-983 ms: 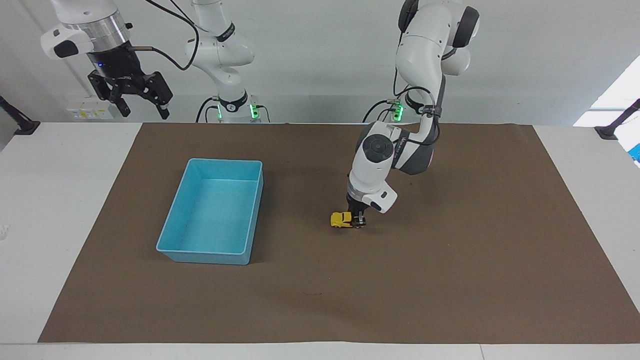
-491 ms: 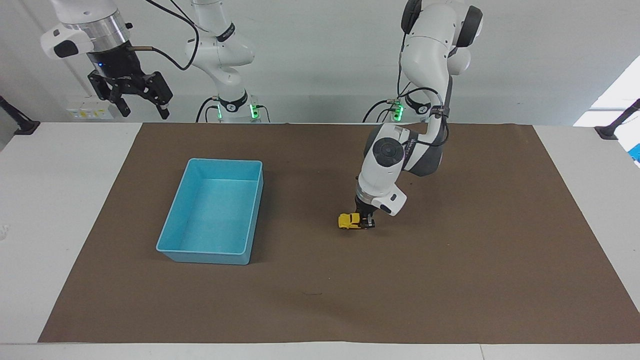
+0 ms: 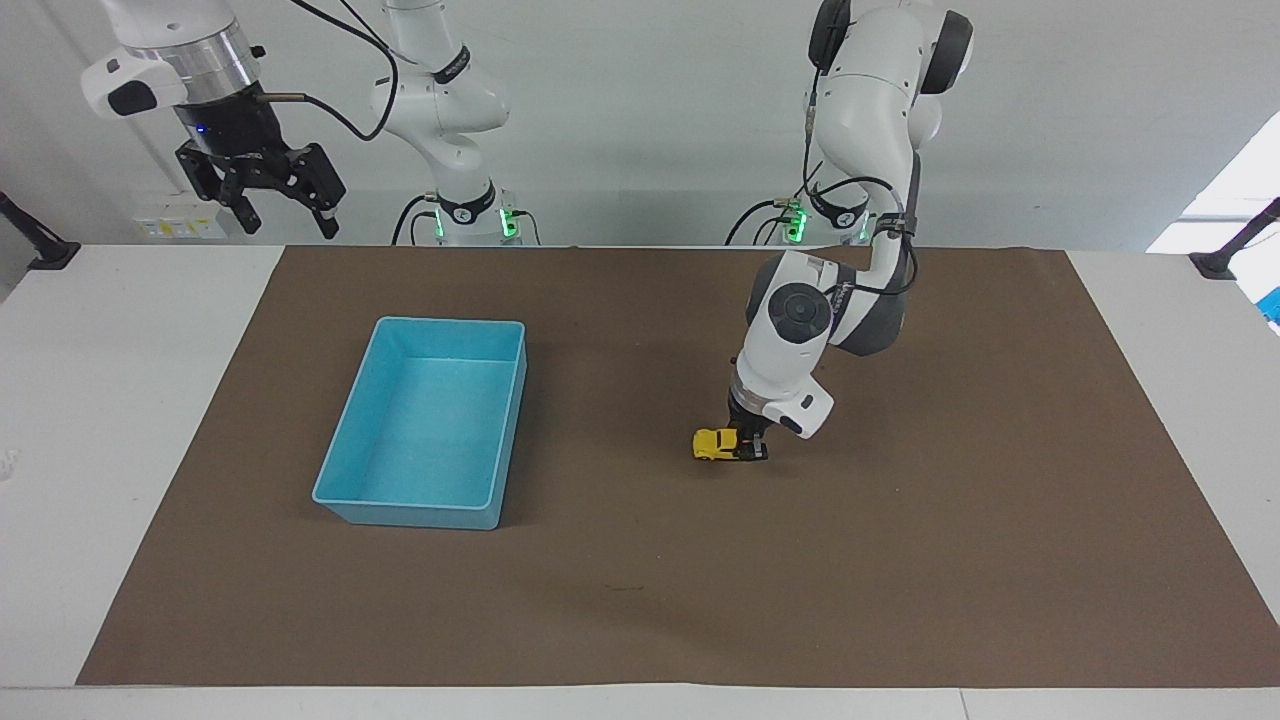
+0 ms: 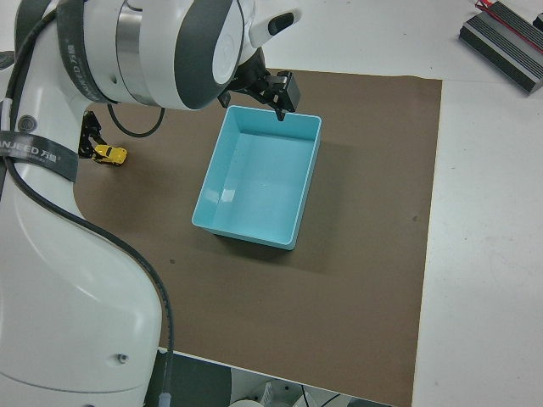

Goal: Wind up and store yellow beetle car
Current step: 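Press the car down and drag it away from the box with the left gripper, then lift the left gripper off the car so it rolls toward the box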

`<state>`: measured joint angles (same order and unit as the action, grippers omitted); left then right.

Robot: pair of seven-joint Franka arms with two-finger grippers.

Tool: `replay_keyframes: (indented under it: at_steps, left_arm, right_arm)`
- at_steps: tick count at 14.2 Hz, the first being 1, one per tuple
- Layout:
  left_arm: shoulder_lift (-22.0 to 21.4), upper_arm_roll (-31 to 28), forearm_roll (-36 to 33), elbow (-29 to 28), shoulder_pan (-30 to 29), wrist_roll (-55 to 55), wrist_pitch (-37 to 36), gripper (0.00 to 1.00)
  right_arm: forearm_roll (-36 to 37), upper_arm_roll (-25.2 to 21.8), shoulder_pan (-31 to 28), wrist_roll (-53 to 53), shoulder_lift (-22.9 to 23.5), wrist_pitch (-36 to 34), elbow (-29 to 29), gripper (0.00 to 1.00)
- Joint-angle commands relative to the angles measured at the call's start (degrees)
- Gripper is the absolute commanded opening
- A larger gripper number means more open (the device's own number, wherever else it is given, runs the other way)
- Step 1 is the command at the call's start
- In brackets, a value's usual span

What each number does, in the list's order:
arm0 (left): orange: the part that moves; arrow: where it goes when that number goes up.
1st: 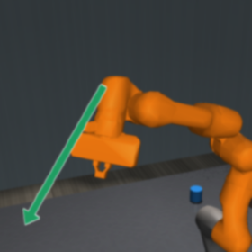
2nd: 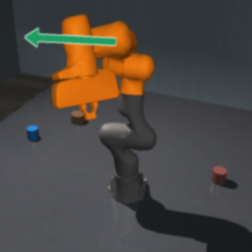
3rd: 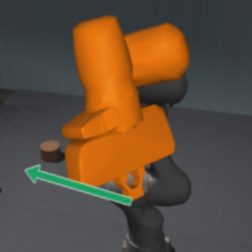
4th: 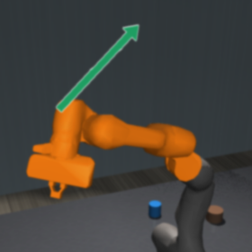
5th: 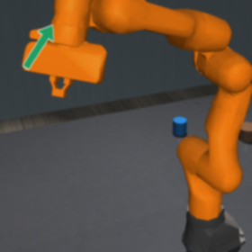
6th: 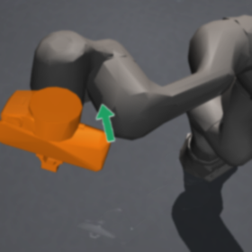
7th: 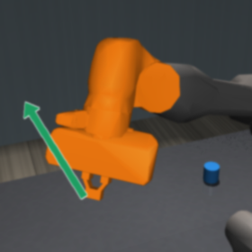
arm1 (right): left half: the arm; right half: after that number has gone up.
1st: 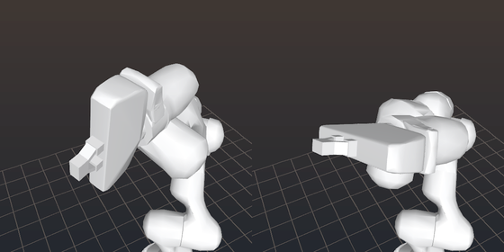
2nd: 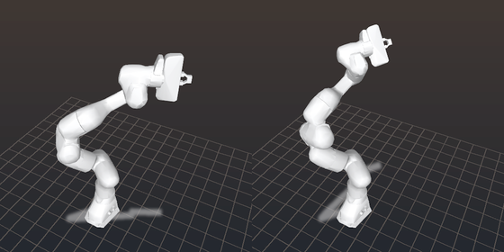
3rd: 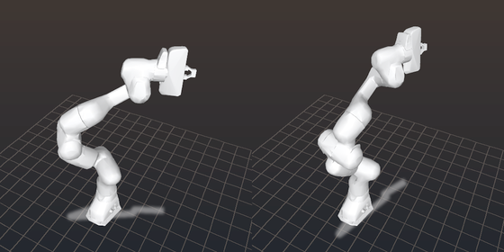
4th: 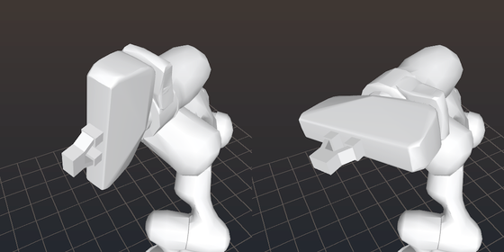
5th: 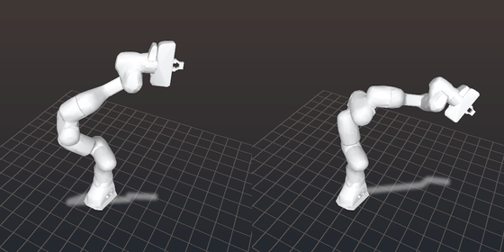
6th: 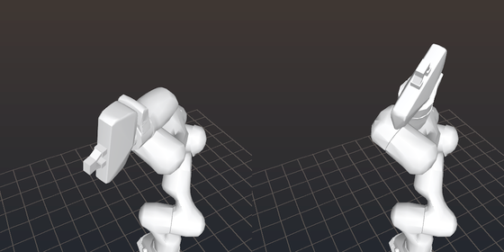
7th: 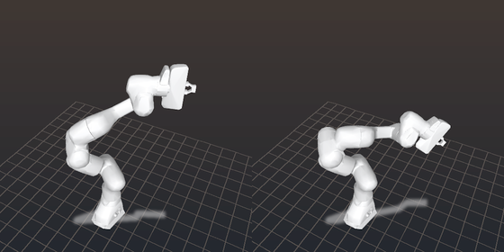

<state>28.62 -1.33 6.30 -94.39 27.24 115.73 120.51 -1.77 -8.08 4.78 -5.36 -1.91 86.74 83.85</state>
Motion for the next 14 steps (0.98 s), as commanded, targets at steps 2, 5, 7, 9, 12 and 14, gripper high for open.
replay_keyframes:
  at_steps: [2,5,7,9,12,14]
  left_arm:
    - [0.39,-0.43,-0.32,-1.32,-2.37,-2.35,0.96,0.27]
    - [0.39,-0.43,-0.24,-1.41,-3.07,-3.06,0.78,0.30]
    - [0.39,-0.43,-0.24,-1.41,-3.59,-3.76,0.52,0.36]
    - [-0.14,-0.43,-0.24,-1.41,-3.95,-4.11,-0.01,0.43]
    - [-1.72,-0.43,-0.24,-1.32,-4.74,-6.30,-1.50,1.00]
    - [-2.86,-0.34,-0.24,-1.32,-5.18,-8.32,-2.64,1.00]
  right_arm:
    - [-0.07,0.17,-0.48,-1.32,-1.34,1.51,1.76,1.00]
    - [-0.07,0.17,-0.56,-1.32,-1.34,1.50,1.76,1.00]
    - [-0.07,0.17,-0.65,-1.32,-1.34,1.42,1.76,1.00]
    - [-0.07,0.17,-0.74,-1.32,-1.34,1.50,1.76,1.00]
    - [-0.07,0.17,-0.65,-1.32,-1.34,1.42,1.76,1.00]
    - [0.01,0.17,-0.74,-1.32,-1.34,1.50,1.76,1.00]
